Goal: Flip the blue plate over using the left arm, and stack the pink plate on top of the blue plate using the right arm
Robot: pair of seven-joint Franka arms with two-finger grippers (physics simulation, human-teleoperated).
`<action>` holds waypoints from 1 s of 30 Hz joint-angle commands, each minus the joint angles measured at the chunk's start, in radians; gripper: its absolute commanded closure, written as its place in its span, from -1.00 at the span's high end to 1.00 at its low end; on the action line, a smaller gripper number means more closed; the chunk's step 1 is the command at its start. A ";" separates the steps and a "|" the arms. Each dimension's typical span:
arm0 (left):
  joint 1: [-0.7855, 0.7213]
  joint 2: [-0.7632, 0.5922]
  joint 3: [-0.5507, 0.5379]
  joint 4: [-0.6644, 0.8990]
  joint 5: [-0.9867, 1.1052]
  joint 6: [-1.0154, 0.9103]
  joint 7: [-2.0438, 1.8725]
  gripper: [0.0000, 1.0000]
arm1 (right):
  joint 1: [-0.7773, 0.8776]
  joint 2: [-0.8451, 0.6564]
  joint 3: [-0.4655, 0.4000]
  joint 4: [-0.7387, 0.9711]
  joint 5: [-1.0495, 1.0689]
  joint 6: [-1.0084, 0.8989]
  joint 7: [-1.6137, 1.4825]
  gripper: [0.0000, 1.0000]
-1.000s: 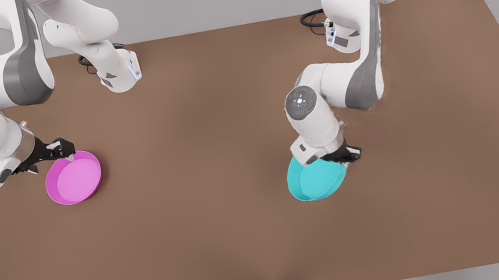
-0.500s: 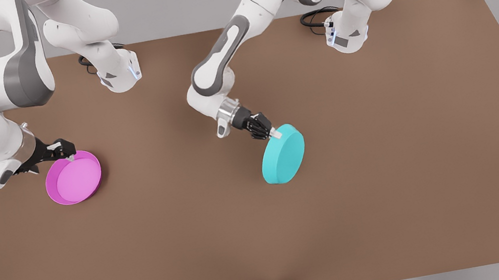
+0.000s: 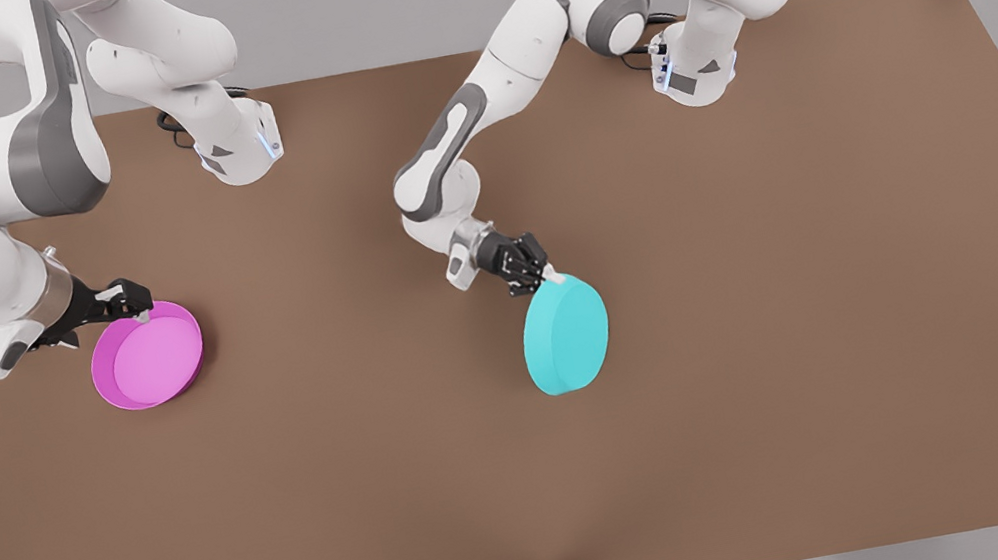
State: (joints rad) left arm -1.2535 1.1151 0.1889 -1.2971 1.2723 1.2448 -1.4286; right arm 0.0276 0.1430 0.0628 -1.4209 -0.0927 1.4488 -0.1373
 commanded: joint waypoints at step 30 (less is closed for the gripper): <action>1.272 -0.951 -0.278 -0.177 -1.221 0.334 1.500 1.00 | -0.699 0.320 0.003 -0.502 0.189 0.698 -0.714 1.00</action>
State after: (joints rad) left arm 0.0028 0.2014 -0.0490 -1.3887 0.0309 1.2585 -1.0406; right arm -0.6704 0.4839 0.0663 -1.8836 0.0641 1.9179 -0.5148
